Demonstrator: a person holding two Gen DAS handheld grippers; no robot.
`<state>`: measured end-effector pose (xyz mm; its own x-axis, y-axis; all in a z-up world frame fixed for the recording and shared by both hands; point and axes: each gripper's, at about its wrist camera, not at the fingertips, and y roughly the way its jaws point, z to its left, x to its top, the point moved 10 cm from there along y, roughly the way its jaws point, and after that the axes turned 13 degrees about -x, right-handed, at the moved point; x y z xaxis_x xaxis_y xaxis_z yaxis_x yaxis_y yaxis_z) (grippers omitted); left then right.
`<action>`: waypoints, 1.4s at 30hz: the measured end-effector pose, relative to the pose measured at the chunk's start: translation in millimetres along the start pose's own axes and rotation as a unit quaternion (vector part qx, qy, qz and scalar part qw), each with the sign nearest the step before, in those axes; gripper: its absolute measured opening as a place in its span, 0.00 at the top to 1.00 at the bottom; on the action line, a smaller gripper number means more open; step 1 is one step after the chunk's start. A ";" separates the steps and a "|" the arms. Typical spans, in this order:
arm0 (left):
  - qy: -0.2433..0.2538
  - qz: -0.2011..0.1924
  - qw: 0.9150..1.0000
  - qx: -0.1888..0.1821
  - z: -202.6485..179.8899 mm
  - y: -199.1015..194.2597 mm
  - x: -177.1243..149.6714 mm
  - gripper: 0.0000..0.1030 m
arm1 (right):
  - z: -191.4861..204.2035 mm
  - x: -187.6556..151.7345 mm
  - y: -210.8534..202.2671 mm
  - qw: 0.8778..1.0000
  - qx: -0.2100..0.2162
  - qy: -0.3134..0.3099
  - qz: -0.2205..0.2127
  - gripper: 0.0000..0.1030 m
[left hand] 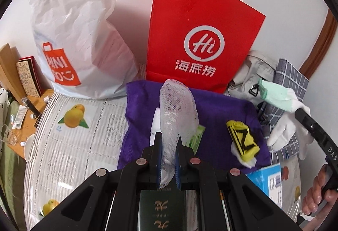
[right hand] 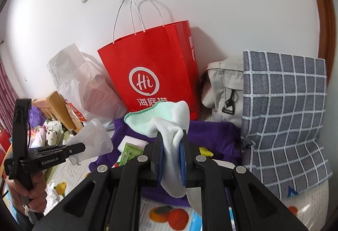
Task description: Organize soft objects
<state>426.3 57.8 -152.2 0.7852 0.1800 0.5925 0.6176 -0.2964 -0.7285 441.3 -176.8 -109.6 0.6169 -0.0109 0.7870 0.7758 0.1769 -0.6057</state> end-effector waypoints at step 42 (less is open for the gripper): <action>-0.041 0.079 0.995 -0.045 15.8 107.3 4.9 0.72 | -28.4 -58.8 130.6 0.987 -0.038 -0.058 0.147 0.61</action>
<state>497.1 41.8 -232.9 0.8757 0.1987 0.4401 0.4822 -0.4097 -0.7744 510.1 -181.0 -238.4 0.8008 0.1434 0.5816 0.5761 0.0814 -0.8133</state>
